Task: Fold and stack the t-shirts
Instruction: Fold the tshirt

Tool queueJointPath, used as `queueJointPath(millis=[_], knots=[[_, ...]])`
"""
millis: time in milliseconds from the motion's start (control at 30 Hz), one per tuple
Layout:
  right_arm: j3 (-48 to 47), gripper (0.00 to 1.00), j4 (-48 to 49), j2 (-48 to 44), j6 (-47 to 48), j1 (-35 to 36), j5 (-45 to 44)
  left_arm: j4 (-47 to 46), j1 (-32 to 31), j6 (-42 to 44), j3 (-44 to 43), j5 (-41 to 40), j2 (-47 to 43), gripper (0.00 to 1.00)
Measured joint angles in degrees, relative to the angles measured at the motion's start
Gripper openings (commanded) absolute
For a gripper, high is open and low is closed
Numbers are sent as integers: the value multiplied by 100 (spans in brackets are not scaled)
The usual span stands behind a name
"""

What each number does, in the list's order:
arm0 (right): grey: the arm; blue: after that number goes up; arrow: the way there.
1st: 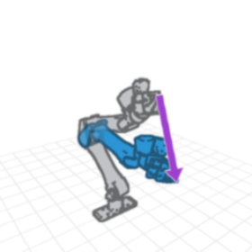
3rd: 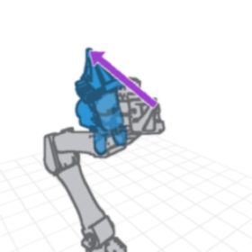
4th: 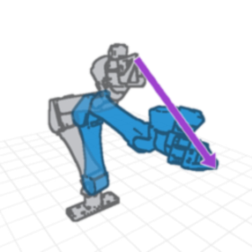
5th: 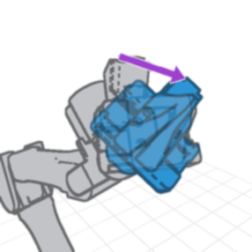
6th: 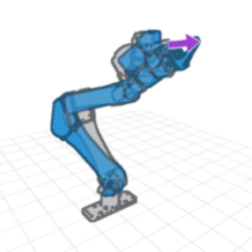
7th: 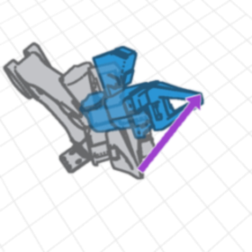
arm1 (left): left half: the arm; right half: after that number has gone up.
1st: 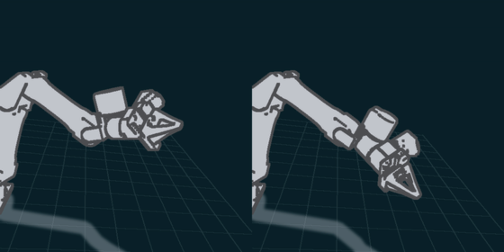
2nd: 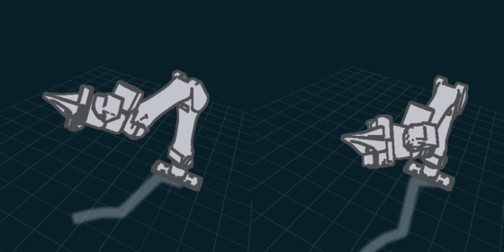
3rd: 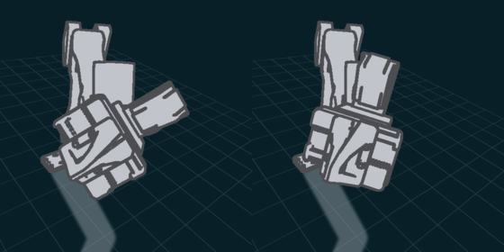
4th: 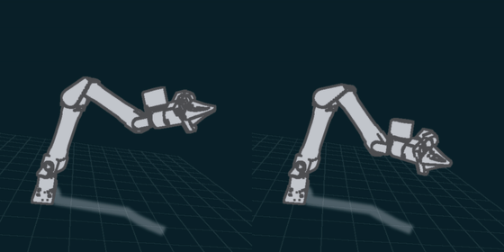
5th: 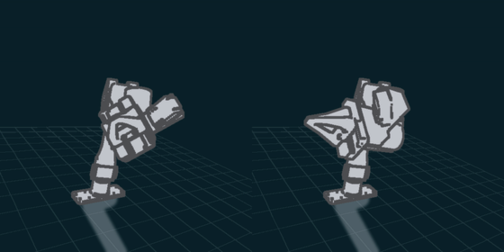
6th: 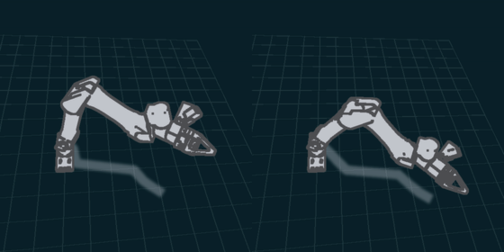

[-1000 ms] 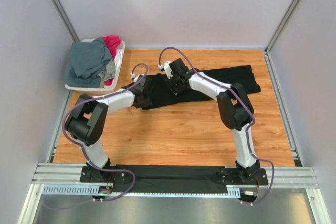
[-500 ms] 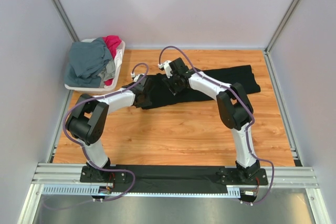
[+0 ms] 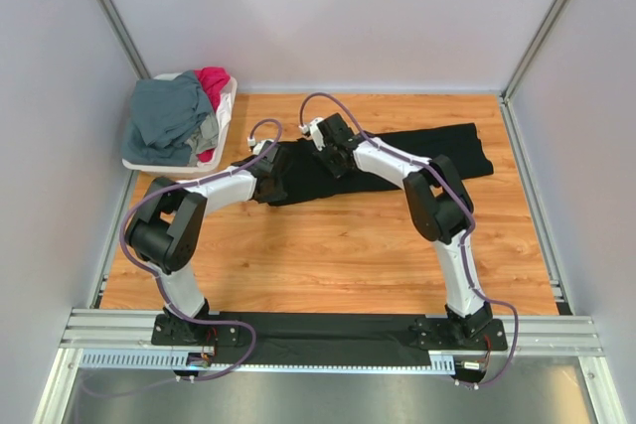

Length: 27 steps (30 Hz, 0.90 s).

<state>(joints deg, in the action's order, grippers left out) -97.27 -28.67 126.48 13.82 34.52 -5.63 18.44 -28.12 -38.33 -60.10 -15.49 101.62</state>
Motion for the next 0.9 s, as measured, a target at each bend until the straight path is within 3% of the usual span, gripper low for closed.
queueJointPath(millis=[700,867,900], knots=[[-595,1,-68,61,-800,-999,968,22,2,4,-157,-98,153,32],[-876,13,-55,289,-1554,-1491,1349,46,2,4,-201,-114,184,32],[-874,20,-61,310,-1690,-1580,1447,50,2,4,-212,-116,190,31]])
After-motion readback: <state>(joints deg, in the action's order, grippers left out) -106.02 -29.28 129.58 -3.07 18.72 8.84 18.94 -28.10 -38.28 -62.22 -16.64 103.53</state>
